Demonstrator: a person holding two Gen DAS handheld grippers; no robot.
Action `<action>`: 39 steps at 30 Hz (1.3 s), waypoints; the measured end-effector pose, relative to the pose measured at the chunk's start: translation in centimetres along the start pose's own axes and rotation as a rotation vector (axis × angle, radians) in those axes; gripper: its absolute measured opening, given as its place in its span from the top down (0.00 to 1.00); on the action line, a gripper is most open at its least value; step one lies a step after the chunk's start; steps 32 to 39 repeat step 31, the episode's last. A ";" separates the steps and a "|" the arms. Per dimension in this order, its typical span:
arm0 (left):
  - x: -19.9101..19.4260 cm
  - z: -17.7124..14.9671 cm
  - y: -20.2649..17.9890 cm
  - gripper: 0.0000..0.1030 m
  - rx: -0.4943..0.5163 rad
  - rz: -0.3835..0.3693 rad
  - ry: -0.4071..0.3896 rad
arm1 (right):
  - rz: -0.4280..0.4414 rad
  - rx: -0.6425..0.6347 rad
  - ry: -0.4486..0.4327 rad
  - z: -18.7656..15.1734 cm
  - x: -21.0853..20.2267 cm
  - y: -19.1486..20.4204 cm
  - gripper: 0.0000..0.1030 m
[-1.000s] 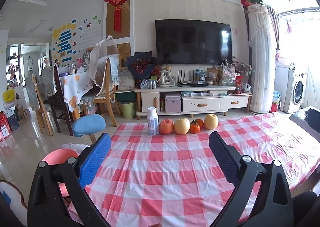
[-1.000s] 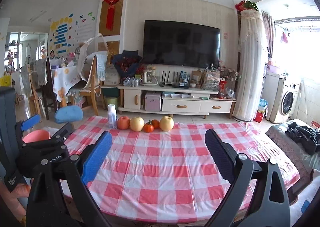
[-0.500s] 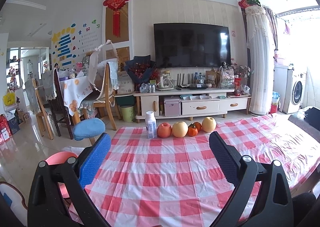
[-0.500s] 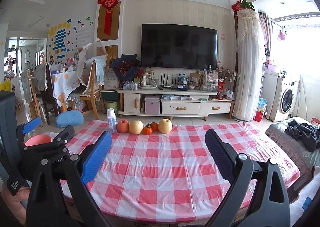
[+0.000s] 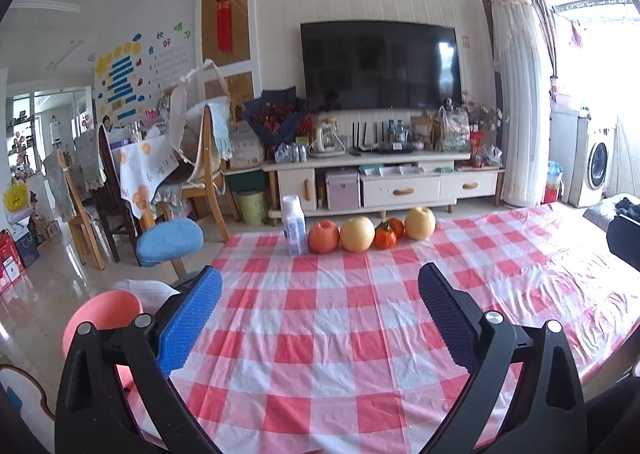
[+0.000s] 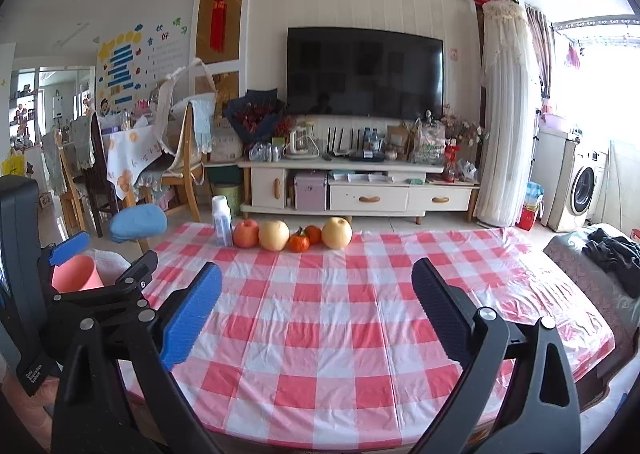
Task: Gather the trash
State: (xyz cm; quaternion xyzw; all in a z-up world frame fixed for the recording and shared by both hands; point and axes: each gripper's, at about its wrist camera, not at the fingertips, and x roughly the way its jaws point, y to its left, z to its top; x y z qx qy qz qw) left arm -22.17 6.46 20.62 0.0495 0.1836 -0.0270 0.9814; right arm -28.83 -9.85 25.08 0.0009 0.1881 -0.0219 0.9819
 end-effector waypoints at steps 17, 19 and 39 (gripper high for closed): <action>14.6 -6.3 -2.5 0.05 -0.017 -0.063 0.294 | -0.031 0.028 0.252 -4.5 18.3 -2.7 0.06; 17.3 -7.5 -2.6 0.05 -0.056 -0.092 0.383 | -0.038 0.048 0.326 -5.9 21.3 -3.1 0.06; 26.4 -11.2 -3.9 0.05 -0.081 -0.047 0.604 | -0.058 0.074 0.596 -12.3 32.4 -2.9 0.06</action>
